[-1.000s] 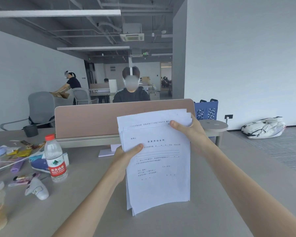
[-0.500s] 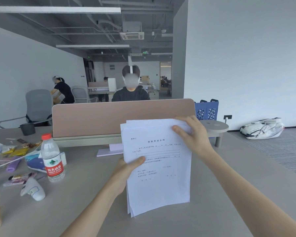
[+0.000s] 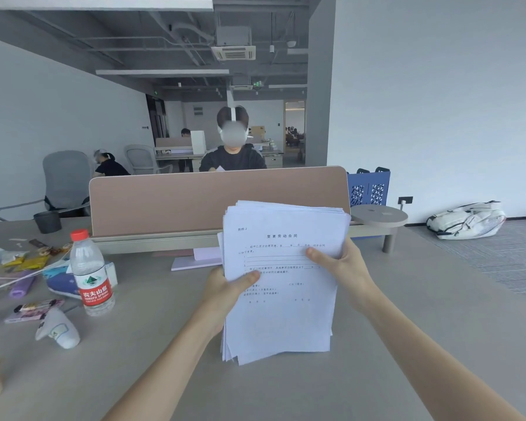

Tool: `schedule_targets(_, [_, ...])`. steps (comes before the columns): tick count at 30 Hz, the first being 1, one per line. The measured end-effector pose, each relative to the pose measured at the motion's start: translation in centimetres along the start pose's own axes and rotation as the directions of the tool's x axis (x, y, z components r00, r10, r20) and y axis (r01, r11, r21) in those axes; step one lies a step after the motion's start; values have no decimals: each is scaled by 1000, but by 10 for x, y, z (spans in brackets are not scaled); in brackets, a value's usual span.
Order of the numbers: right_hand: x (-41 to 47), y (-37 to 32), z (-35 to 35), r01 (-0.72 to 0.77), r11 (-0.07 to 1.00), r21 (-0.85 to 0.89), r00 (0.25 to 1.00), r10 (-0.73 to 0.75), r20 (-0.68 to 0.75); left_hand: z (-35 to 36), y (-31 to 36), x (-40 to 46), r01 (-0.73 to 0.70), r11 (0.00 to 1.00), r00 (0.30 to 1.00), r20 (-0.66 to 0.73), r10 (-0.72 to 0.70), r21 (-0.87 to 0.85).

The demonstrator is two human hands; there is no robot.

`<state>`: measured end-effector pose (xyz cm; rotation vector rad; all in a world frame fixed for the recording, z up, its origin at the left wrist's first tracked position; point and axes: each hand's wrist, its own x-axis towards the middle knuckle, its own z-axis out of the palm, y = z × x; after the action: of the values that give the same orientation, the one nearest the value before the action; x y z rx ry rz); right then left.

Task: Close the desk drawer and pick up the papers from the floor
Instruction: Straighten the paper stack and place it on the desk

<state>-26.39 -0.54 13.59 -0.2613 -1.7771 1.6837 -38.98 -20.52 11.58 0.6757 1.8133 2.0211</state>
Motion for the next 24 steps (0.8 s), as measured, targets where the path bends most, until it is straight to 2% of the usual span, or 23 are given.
schedule_targets(2, [1,-2,-1,1,1000,0,1000,-1,-21,-1,5,1,-14,1000,999,43,13,17])
schedule_targets(5, [5,-12,-2,30,999,22,999,-29,-36,-9,6,2,-14,1000,978,205,19,-26])
schedule_targets(7, [6,-19,-1,49,996,73,997,-45,-60,-14,2,1,4,999,956,294,-14,37])
schedule_targets(9, [9,-25,-3,58,990,131,996,-48,-75,-14,-3,-1,-16,985,965,259,-28,169])
schedule_targets(11, [10,-29,-4,72,987,146,995,-61,-84,-11,-9,-1,-11,973,989,148,-24,230])
schedule_targets(14, [6,-25,-6,80,991,111,996,-74,-56,-7,-14,-1,4,975,997,70,-20,221])
schedule_targets(18, [-9,1,-9,21,999,41,1000,-22,18,-3,-20,-2,26,983,998,58,-37,180])
schedule_targets(24, [-18,25,-3,12,1000,-20,999,-13,-40,9,-24,-8,26,997,999,43,-30,77])
